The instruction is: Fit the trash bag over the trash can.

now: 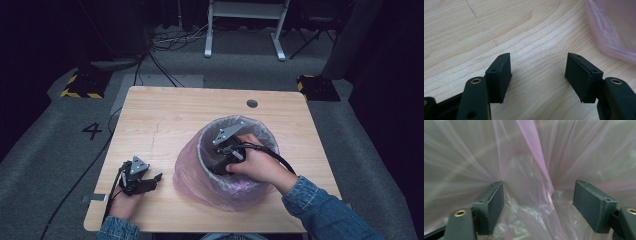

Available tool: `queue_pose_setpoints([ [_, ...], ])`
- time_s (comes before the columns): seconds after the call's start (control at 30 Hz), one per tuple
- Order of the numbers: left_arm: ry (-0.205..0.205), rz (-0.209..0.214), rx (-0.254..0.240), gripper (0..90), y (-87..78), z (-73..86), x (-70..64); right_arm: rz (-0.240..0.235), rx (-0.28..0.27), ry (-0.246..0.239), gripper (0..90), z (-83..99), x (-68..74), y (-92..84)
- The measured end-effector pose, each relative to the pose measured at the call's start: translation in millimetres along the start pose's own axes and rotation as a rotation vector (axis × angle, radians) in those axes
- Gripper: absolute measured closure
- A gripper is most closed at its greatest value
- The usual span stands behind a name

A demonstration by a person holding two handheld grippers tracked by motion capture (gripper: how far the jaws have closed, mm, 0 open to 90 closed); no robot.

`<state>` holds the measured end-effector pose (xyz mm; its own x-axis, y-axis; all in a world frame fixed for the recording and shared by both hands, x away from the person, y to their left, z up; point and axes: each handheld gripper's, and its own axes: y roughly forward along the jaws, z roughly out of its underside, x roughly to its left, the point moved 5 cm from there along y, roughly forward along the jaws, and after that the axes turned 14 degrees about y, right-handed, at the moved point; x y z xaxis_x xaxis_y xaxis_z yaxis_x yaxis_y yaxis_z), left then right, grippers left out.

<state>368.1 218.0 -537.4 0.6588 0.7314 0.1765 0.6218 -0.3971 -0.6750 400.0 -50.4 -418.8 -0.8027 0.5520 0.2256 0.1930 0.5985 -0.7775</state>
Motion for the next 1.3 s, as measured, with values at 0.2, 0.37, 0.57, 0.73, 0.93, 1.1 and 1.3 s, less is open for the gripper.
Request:
queue_pose_setpoints([
  [0.2, -0.003, 0.001, -0.001, 37.5, 0.2, -0.1, -0.3, 0.032, 0.051, -0.001, 23.3, 4.7, -3.8, 11.0],
  [0.37, -0.005, 0.003, -0.001, 37.5, 0.2, -0.1, -0.4, 0.056, 0.078, 0.019, 24.0, 6.3, -7.0, 13.7],
  [0.57, -0.006, 0.003, -0.001, 37.4, 0.2, 0.0, -0.4, 0.020, -0.005, 0.037, 25.1, -5.3, -4.1, -3.6],
  [0.73, -0.008, 0.002, 0.001, 36.9, 0.2, 0.2, -0.1, -0.003, -0.124, 0.061, 25.6, -21.3, -2.8, -33.4],
  [0.93, -0.010, 0.000, 0.003, 36.4, 0.1, 0.3, 0.0, 0.013, -0.220, 0.065, 27.4, -35.0, -6.4, -64.7],
  [1.1, -0.014, -0.004, 0.004, 35.5, 0.3, 0.3, 0.1, 0.047, -0.283, 0.060, 27.7, -38.2, -10.0, -86.0],
  [1.3, -0.014, -0.004, 0.004, 35.1, 0.5, 0.2, 0.3, 0.083, -0.356, 0.072, 27.8, -35.8, -18.9, -116.8],
])
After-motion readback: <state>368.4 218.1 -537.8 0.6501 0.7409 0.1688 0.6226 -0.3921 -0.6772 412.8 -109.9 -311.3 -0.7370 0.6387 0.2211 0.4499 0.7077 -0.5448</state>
